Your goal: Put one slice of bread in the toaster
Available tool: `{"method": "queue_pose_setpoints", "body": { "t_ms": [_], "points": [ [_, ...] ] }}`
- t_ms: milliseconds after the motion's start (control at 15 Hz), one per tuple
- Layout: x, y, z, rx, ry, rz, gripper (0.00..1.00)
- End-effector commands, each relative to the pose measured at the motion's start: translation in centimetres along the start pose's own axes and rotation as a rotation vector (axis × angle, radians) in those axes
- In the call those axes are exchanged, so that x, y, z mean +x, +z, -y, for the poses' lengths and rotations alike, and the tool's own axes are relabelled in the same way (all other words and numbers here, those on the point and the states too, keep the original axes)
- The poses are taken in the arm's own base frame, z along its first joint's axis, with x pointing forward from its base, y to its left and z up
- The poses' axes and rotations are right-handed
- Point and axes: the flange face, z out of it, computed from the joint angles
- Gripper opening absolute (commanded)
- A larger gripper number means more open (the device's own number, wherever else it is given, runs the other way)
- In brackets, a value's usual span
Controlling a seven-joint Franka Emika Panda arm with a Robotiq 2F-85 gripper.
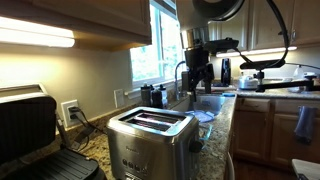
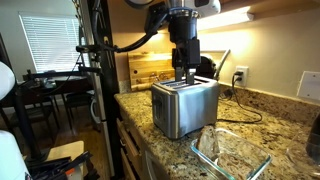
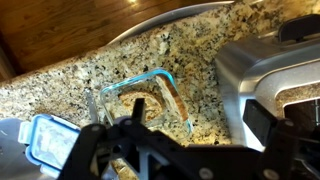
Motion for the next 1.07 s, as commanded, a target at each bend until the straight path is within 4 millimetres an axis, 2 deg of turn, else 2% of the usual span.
{"method": "queue_pose_setpoints", "body": {
  "t_ms": [0, 533, 600, 1000],
  "points": [
    [-2.6, 0.0, -1.0, 0.005, 0.045, -0.005, 1.00],
    [-5.2, 0.6, -1.1, 0.006, 0.070, 0.004, 1.00],
    [-3.3, 0.7, -0.8, 0.000, 0.041, 0.012, 1.00],
    [-4.0, 0.8, -0.8, -0.001, 0.041, 0.010, 1.00]
  ]
}}
